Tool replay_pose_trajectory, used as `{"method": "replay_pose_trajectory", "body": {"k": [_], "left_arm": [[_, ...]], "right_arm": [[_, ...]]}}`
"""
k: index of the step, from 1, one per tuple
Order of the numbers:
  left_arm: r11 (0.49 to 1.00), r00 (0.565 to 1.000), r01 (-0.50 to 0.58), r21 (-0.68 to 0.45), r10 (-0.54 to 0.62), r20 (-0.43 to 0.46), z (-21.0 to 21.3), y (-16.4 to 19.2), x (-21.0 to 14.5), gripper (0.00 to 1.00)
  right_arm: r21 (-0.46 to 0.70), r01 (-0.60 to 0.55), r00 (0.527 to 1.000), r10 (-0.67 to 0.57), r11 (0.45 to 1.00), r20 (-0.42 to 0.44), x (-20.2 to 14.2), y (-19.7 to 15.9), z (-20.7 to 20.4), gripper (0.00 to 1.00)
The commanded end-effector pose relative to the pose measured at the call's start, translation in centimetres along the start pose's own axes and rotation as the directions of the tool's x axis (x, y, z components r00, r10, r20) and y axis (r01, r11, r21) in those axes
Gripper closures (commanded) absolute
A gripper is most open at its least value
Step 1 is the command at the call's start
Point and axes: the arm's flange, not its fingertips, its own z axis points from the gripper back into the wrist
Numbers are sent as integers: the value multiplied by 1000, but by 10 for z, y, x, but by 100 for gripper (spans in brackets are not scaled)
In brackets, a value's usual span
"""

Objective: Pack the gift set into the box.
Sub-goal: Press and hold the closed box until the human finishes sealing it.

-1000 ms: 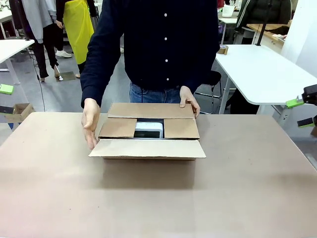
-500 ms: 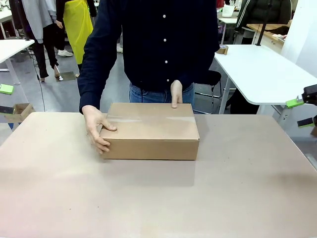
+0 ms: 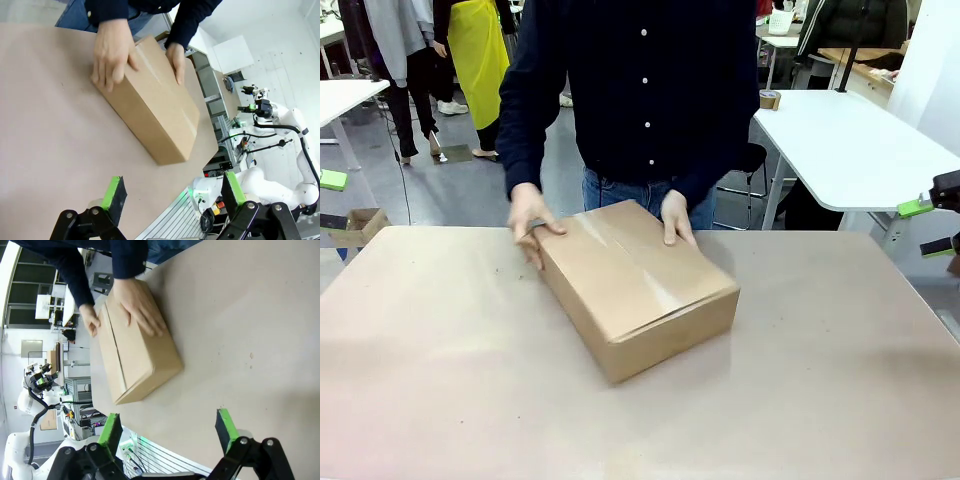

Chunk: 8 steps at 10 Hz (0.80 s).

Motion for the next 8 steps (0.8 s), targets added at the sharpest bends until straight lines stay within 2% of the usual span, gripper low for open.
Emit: {"method": "replay_pose_trajectory", "body": {"k": [1, 8], "left_arm": [[1000, 1000, -4, -15, 4, 7, 0, -1, -1, 0], [1000, 1000, -4, -15, 4, 7, 0, -1, -1, 0]], "right_arm": [[10, 11, 1000, -11, 1000, 6, 0, 1, 0, 0], [0, 0, 1000, 0, 1000, 0, 0, 0, 0, 0]]}}
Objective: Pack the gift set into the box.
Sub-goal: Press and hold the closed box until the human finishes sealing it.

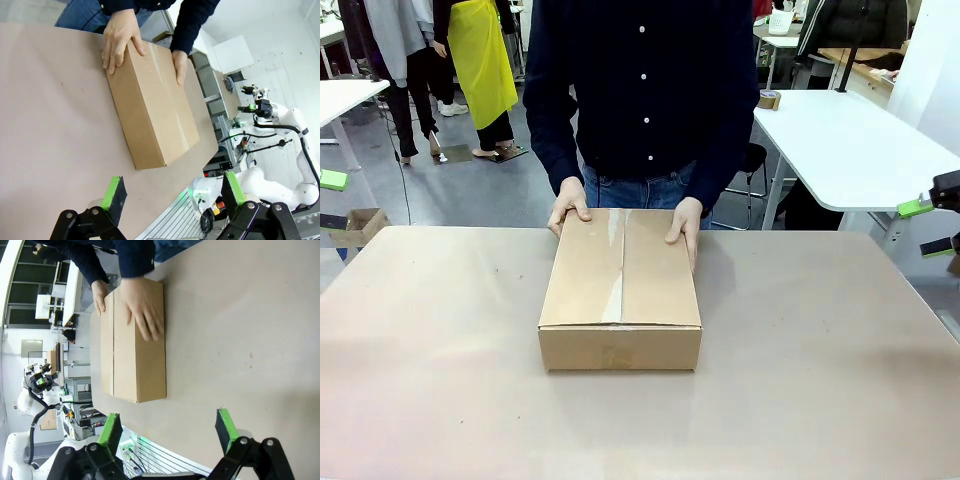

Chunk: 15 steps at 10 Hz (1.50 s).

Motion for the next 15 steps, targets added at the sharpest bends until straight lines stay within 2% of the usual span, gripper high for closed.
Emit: {"method": "replay_pose_trajectory", "body": {"k": [1, 2, 3, 4, 5, 6, 7, 8, 9, 10, 11, 12, 13, 14, 15], "left_arm": [[1000, 1000, 0, 0, 0, 0, 0, 0, 0, 0], [989, 980, 140, -37, -144, -134, -50, -23, 16, 0], [951, 935, 290, -102, -305, -180, -89, -46, 24, 0], [897, 890, 404, -182, -431, -149, -119, -67, 27, 0], [809, 830, 512, -288, -552, -76, -142, -86, 28, 0], [676, 703, 709, -202, -700, 125, -156, -98, 31, 0], [516, 560, 827, -225, -793, 240, -160, -102, 29, 0], [398, 425, 905, -150, -837, 344, -159, -103, 22, 0], [337, 368, 930, -148, -857, 361, -159, -102, 18, 0], [309, 339, 941, -141, -875, 345, -160, -99, 18, 0], [270, 296, 955, -124, -897, 327, -162, -93, 18, 0], [227, 231, 973, -50, -924, 304, -165, -84, 19, 0], [259, 265, 964, -58, -926, 268, -169, -71, 20, 0], [267, 283, 959, -93, -908, 308, -157, -99, 19, 0], [267, 283, 959, -93, -908, 308, -157, -99, 19, 0]], "right_arm": [[-3, -91, 994, 91, 996, -54, 12, 21, -14, 0], [-34, -303, 946, 297, 952, -129, 28, 61, -43, 0], [27, -487, 857, 483, 873, -180, 40, 99, -76, 0], [93, -586, 777, 591, 805, -216, 47, 132, -113, 0], [216, -728, 633, 759, 651, -154, 47, 164, -148, 0], [218, -935, 311, 943, 281, 120, 37, 195, -177, 0], [277, -960, 120, 953, 41, 277, 27, 206, -190, 0], [311, -940, 7, 906, -138, 422, 23, 206, -186, 0], [307, -921, -42, 842, -241, 537, 22, 205, -172, 0], [367, -869, -47, 792, -333, 608, 19, 203, -159, 0], [455, -793, -22, 765, -405, 643, 16, 196, -156, 0], [490, -768, -4, 768, -413, 641, 17, 184, -161, 0], [476, -829, 45, 813, -293, 580, 20, 167, -175, 0], [270, -962, 45, 953, -39, 298, 16, 218, -148, 0], [270, -962, 45, 953, -39, 298, 16, 218, -148, 0]]}}
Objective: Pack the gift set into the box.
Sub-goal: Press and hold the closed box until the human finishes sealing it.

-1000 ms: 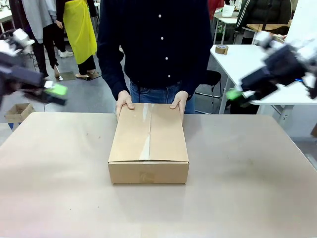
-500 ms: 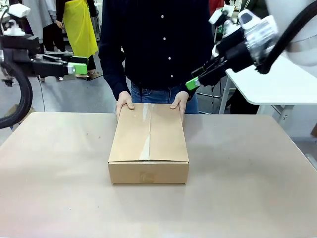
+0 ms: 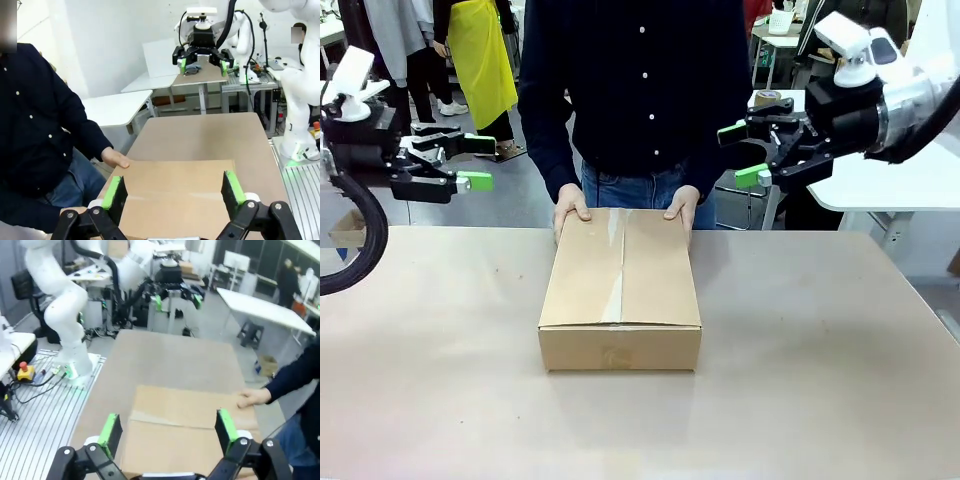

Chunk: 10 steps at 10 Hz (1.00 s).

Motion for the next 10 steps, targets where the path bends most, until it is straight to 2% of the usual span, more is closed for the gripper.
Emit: {"method": "replay_pose_trajectory", "body": {"k": [1, 2, 3, 4, 5, 6, 7, 8, 10], "left_arm": [[1000, 1000, -18, -4, 18, 18, -1, -4, 14, 0], [1000, 1000, -18, -4, 18, 18, -1, -4, 14, 0], [1000, 1000, -3, -4, 3, 4, -1, -1, 5, 0], [998, 997, 53, -15, -52, 55, -9, 15, 1, 0], [997, 998, 48, 60, -50, 25, -22, 24, -20, 0], [999, 997, 38, 28, -40, 67, -36, 32, -45, 0], [1000, 998, 24, -9, -24, 57, -57, 43, -73, 0], [998, 999, 8, -54, -7, 33, -78, 54, -92, 0], [977, 999, 23, -211, -27, -18, -120, 75, -114, 0]], "right_arm": [[-70, 66, 995, -72, 995, -74, 21, -3, -3, 0], [-70, 66, 995, -72, 995, -74, 21, -3, -3, 0], [-32, 23, 999, -24, 999, -35, 6, -2, -1, 0], [-100, -6, 998, 1, 995, -57, 3, -20, -13, 0], [-96, -48, 998, 44, 994, -44, -17, -25, -29, 0], [-74, -40, 999, 39, 996, -18, -45, -31, -46, 0], [-38, -20, 1000, 20, 999, -5, -75, -42, -72, 0], [-71, -8, 1000, 8, 997, 3, -99, -57, -97, 0], [-67, 7, 1000, -5, 998, 28, -142, -83, -126, 0]]}}
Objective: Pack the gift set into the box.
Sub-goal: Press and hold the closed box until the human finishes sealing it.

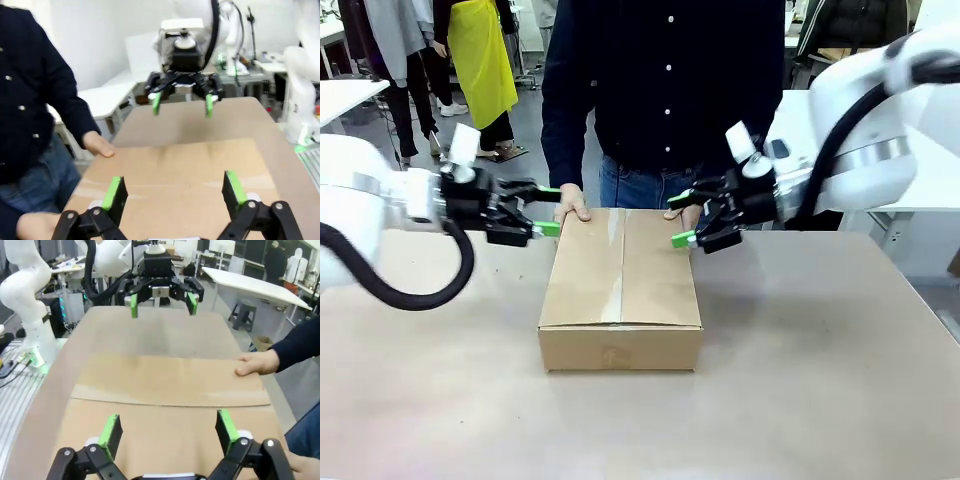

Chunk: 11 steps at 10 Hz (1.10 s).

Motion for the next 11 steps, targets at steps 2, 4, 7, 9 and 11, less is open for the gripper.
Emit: {"method": "replay_pose_trajectory", "body": {"k": [2, 4, 7, 9, 11], "left_arm": [[989, 991, 24, -148, -43, -125, -38, 48, -11, 0], [980, 987, -5, -201, -28, -161, -51, 57, -28, 0], [978, 978, -61, -201, 19, -206, -50, 56, -40, 0], [978, 980, -76, -193, 37, -197, -40, 49, -47, 0], [982, 973, -99, -163, 61, -222, -33, 38, -65, 0]], "right_arm": [[31, 3, 1000, -3, 1000, 30, -28, -40, -35, 0], [98, 28, 997, -35, 995, 66, -44, -48, -43, 0], [180, 42, 999, -45, 983, 15, -53, -47, -53, 0], [169, 59, 998, -60, 984, -1, -55, -47, -47, 0], [147, 93, 995, -87, 985, -51, -64, -48, -46, 0]]}}
